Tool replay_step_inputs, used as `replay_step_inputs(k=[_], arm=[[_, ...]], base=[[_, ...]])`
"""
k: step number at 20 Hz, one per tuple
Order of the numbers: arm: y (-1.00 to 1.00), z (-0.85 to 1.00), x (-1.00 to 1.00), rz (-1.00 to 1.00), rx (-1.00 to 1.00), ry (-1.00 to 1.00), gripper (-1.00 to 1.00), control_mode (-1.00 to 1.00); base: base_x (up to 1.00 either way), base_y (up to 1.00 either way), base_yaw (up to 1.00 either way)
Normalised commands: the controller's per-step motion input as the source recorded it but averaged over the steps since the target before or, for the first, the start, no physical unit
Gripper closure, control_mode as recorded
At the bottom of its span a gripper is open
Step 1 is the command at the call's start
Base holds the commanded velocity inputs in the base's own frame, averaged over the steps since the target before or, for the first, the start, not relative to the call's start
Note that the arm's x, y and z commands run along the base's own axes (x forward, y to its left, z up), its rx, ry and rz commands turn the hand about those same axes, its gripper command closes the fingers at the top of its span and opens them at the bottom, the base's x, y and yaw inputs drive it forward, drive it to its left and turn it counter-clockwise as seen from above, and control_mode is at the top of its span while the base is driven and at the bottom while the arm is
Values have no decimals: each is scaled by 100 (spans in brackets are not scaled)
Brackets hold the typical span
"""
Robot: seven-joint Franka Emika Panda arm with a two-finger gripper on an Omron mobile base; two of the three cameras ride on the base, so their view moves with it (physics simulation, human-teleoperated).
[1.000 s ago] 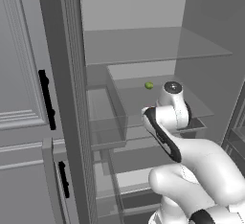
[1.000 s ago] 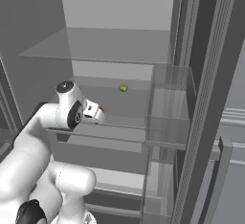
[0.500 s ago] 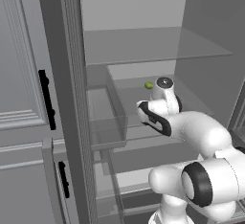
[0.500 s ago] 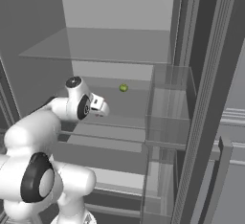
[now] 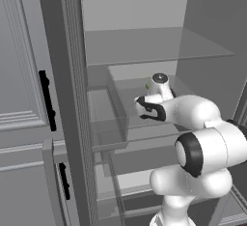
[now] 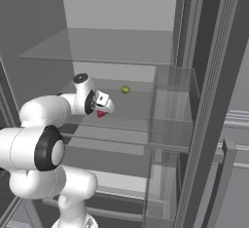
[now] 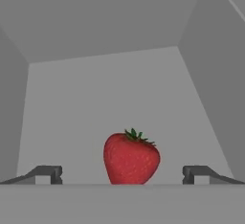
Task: Take the strawberry from the fridge and place it on top of the pancake, located on the dining counter.
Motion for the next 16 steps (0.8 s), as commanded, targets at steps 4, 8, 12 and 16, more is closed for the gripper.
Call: replay_step_inputs(k=[4, 8, 12, 16], arm=[[0, -36, 16, -3, 0, 0, -100, -100], [0, -43, 15, -2, -1, 2, -100, -100], [-7, -22, 12, 0, 0, 0, -100, -100], [-1, -15, 0, 0, 0, 2, 100, -100]], base=[[0, 0, 0], [0, 0, 0], [0, 0, 0], [0, 0, 0]])
